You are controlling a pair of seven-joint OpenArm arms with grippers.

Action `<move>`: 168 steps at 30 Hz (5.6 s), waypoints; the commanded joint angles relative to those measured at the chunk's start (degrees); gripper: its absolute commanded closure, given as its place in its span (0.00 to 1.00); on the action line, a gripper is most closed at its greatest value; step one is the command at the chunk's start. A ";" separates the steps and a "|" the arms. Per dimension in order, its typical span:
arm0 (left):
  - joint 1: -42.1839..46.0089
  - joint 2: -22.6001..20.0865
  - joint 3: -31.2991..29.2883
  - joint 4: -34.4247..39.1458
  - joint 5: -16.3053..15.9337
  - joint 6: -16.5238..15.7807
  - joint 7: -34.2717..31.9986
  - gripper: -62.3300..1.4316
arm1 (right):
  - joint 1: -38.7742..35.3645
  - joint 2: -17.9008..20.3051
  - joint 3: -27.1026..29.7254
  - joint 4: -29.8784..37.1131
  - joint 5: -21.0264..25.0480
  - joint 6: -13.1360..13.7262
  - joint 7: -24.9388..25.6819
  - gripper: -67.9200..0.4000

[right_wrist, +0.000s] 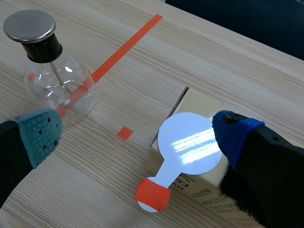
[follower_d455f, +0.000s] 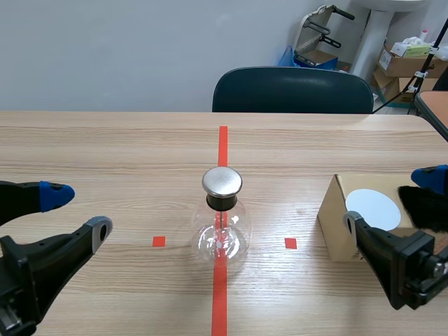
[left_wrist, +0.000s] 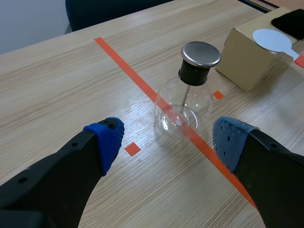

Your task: Do the electroscope experiment

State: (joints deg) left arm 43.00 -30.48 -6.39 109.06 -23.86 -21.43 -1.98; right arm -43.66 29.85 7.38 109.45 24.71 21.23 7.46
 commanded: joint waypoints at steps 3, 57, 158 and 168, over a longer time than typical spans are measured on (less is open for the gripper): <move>0.11 0.28 -0.37 0.39 -0.35 -0.09 0.55 0.33 | 0.66 -0.02 -0.26 1.07 0.39 -0.20 0.83 0.00; -6.80 -18.88 18.62 0.42 4.35 4.55 -7.87 0.32 | 5.14 -7.61 -17.16 -27.30 -91.82 -61.33 -0.37 0.00; -0.83 -30.21 18.60 0.39 2.19 3.76 -18.10 0.32 | 9.70 -7.63 -20.57 -27.71 -92.02 -60.65 -6.71 0.98; -0.83 -30.21 18.60 0.39 2.19 3.76 -18.12 0.32 | 9.70 -7.63 -20.57 -27.71 -92.02 -60.65 -6.71 0.98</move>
State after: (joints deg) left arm 42.33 -61.25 12.56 108.99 -21.30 -17.61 -19.16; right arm -34.30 21.45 -13.93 81.25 -67.31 -38.61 0.97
